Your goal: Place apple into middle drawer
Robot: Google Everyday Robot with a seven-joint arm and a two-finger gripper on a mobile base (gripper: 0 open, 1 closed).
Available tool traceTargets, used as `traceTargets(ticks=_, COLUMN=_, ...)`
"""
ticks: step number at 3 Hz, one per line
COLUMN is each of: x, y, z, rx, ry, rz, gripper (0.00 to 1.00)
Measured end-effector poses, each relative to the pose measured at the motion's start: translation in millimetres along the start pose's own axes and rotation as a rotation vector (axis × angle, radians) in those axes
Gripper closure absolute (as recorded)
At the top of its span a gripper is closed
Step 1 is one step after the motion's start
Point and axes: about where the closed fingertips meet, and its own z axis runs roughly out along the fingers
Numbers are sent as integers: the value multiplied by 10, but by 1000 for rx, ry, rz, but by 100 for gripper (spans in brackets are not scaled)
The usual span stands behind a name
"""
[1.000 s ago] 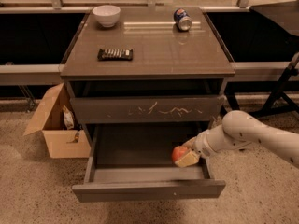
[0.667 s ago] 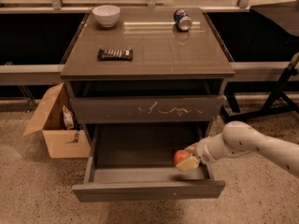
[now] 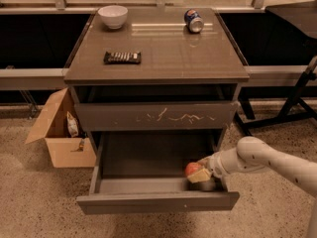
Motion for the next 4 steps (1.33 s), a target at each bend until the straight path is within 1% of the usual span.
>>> traceTargets(ticks=1, x=10, y=-131, z=67, rx=-7, ry=-8, rz=5, gripper=36)
traceTargets(ticks=2, x=-10, y=-215, z=98, rx=-14, ry=-14, rz=1, gripper=14)
traceTargets(ticks=3, x=-43, y=-274, z=82, rx=-18, ry=-37, rz=-1, gripper=0)
traceTargets(ticks=4, x=-121, y=-297, z=-5, rx=-11, ry=-70, rz=-11, gripper=0)
